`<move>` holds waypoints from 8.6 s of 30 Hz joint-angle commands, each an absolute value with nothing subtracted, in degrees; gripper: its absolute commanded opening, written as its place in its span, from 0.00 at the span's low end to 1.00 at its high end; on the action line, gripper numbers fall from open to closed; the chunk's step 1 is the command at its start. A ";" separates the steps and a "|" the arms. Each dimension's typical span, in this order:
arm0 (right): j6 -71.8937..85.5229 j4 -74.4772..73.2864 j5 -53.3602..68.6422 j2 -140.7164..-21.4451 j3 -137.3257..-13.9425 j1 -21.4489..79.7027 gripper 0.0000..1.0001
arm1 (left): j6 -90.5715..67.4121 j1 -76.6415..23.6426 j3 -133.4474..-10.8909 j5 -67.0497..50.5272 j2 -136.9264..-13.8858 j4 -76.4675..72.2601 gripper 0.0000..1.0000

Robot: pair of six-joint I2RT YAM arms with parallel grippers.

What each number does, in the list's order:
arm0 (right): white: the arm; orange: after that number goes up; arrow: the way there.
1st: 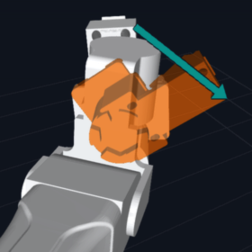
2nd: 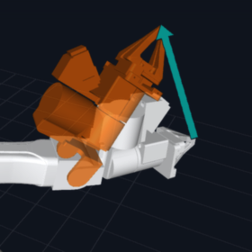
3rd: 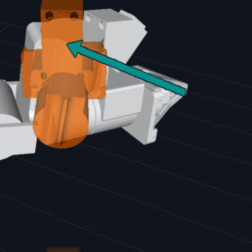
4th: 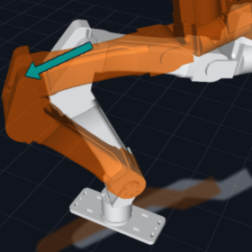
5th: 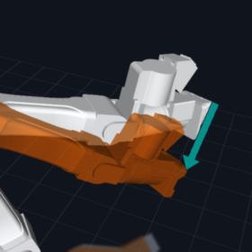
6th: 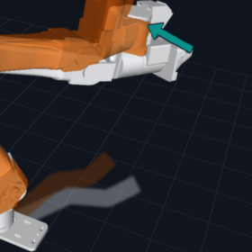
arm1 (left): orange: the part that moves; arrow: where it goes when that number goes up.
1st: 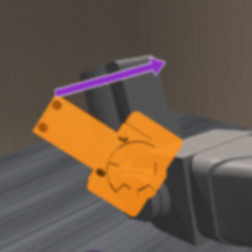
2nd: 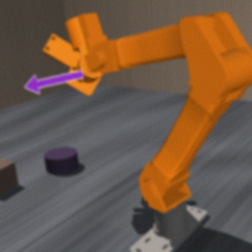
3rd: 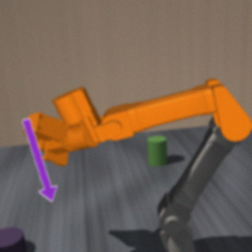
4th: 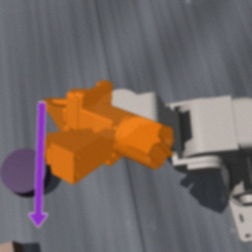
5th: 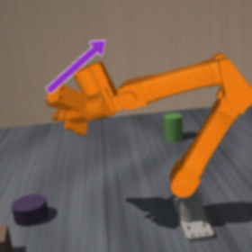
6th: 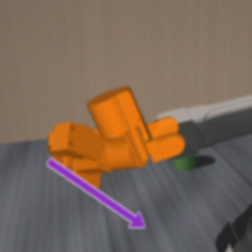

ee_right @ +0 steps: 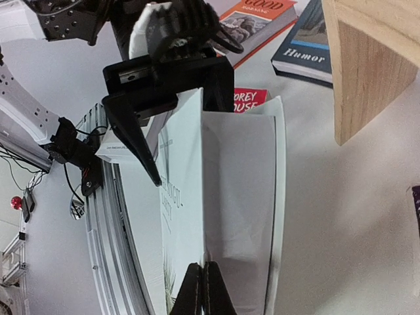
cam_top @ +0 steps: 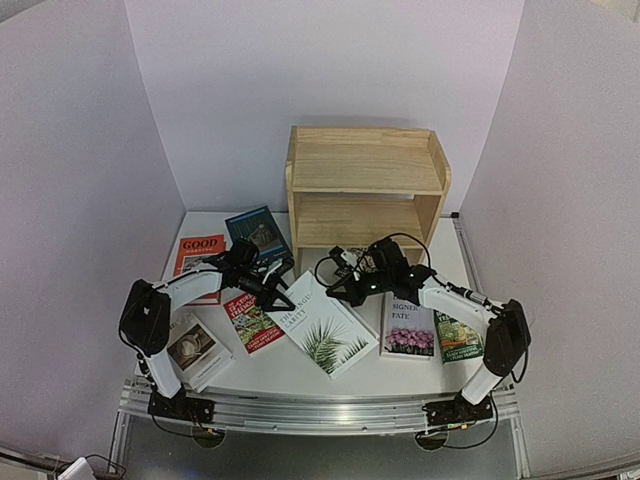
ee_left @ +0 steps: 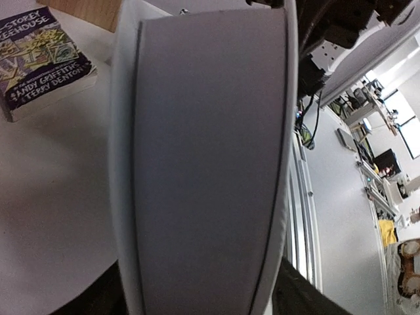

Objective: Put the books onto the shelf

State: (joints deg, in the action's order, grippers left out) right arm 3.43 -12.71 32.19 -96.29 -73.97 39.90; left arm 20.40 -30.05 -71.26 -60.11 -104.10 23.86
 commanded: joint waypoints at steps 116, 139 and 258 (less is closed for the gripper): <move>-12.06 -3.59 -23.16 -100.69 -129.00 22.03 0.06 | -5.87 -12.44 -60.07 -11.91 -41.45 17.74 1.00; -9.73 -12.60 -22.07 -91.43 -119.82 20.16 0.04 | -6.02 -12.42 -59.55 -13.00 -43.33 16.09 1.00; 13.55 -16.65 12.32 -64.61 -74.44 18.65 0.95 | 20.11 -8.98 -83.55 -12.34 -93.97 68.11 1.00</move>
